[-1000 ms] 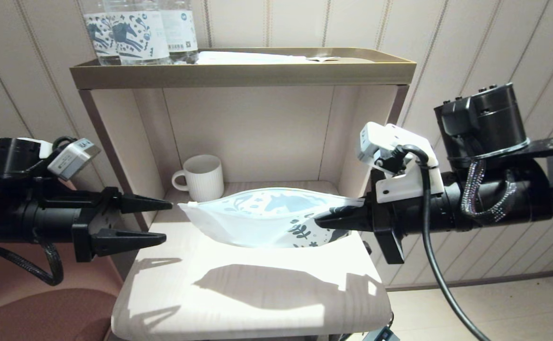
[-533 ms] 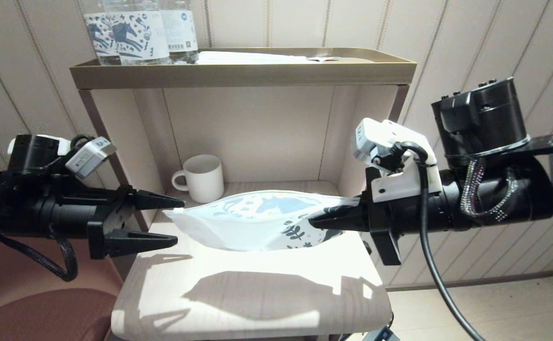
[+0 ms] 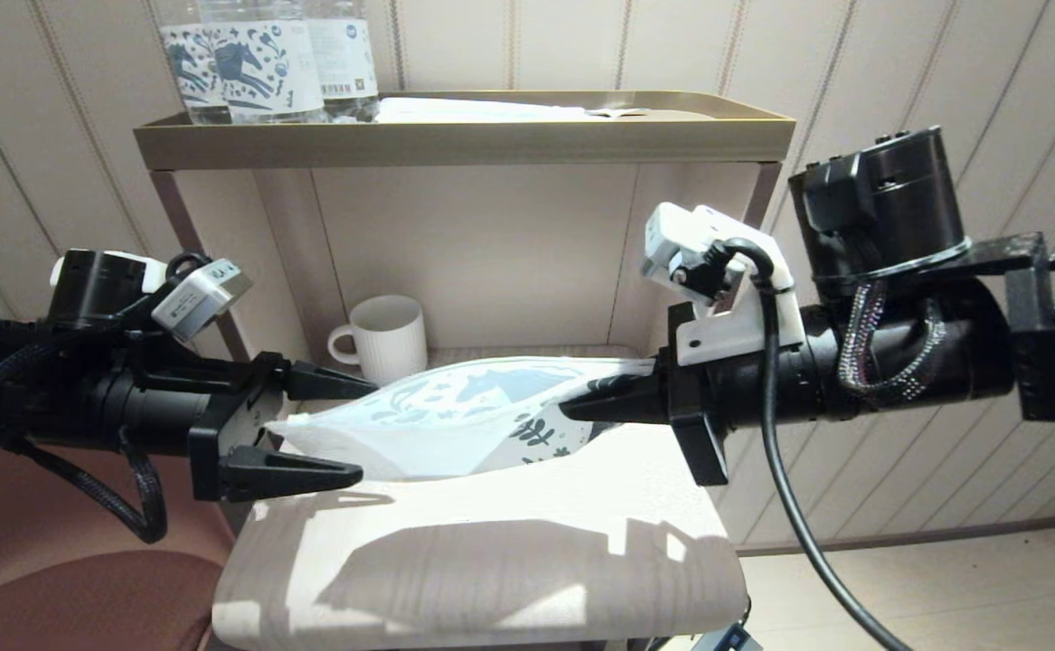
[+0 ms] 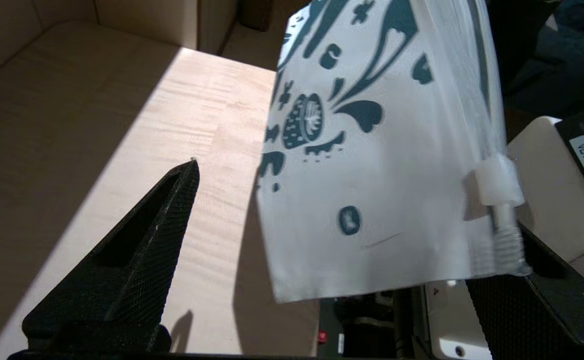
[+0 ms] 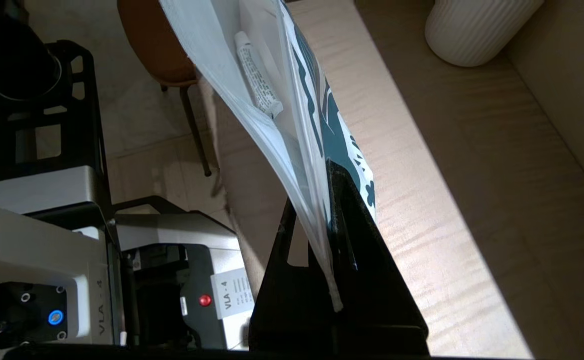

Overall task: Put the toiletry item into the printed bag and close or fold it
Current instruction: Hand it to the other hand

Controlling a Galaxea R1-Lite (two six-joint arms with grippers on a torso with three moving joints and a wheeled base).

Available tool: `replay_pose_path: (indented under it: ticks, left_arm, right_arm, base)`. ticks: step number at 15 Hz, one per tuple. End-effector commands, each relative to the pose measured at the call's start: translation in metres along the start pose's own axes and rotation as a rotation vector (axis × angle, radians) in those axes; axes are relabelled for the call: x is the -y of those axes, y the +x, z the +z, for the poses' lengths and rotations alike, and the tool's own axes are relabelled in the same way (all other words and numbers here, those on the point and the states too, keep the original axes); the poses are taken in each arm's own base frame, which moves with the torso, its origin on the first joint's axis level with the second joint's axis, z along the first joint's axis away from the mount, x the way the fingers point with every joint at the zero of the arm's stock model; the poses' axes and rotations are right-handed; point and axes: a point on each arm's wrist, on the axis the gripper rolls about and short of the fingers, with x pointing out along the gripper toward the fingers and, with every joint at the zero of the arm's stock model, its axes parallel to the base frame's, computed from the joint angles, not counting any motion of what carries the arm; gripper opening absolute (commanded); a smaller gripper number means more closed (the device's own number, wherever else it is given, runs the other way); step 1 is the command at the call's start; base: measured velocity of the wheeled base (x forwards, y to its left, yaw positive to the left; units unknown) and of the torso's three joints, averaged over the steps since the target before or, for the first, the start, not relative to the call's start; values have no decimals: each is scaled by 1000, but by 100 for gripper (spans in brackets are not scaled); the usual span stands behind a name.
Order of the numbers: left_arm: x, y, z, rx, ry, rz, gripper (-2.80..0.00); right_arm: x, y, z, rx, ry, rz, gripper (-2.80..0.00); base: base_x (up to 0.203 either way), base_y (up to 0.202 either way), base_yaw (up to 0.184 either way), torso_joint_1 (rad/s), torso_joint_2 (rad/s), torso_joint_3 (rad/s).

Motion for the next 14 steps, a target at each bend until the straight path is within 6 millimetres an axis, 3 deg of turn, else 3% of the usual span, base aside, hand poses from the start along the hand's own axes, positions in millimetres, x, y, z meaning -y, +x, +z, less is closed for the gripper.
replay_pose_path:
  ticks: [1,7,9,14]
  left_arm:
    - [1,5,-2,-1,-5,-25,0]
    - [-1,11,-1,-2,19,-43,0]
    - [-1,13,0,5,47,-44,0]
    - [-1,13,-1,6,49,-44,0]
  right_arm:
    - [3,6,-1,-6,5,5,-280]
    - [4,10,-6,-24,19,15,-280]
    - [10,19,-13,-38,87,40,-280]
    - [25,13,-10,21,247,110,-280]
  base:
    - [0,0,0,0,0,0]
    - [0,0,0,0,0,0]
    - [0,0,0,0,0,0]
    - [0,0,0,0,0,0]
